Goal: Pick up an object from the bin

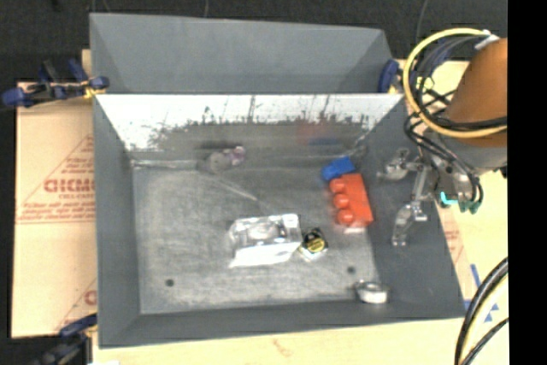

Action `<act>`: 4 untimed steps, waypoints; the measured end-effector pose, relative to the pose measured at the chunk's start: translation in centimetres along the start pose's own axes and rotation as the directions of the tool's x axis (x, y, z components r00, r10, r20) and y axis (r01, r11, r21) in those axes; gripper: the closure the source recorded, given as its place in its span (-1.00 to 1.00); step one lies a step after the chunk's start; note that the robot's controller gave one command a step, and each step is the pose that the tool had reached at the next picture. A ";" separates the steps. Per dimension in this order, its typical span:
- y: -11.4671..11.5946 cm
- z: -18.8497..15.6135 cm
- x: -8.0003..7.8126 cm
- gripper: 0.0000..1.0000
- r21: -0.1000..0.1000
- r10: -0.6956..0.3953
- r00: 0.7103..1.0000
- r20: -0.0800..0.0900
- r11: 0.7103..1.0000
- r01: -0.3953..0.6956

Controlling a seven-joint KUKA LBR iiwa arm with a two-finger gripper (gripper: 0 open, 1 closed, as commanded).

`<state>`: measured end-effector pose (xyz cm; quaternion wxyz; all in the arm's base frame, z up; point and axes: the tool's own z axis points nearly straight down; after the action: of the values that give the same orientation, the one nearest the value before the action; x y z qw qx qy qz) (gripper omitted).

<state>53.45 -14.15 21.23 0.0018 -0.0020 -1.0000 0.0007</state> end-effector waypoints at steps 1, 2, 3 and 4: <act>6.3 13.1 4.5 -1.00 0.003 -0.056 0.998 0.011 0.998 0.056; 10.2 11.1 0.8 -1.00 -0.004 0.066 0.998 0.010 0.998 -0.066; 16.0 10.2 0.5 -1.00 -0.007 0.344 0.939 0.007 0.939 -0.344; 18.0 13.6 0.8 -1.00 -0.003 0.283 0.959 0.026 0.959 -0.283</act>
Offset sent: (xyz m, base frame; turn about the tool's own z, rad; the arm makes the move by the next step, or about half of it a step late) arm -0.0508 0.0693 -0.1423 -0.0581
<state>52.62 3.82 7.65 -0.0112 -0.1449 -0.9894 0.0011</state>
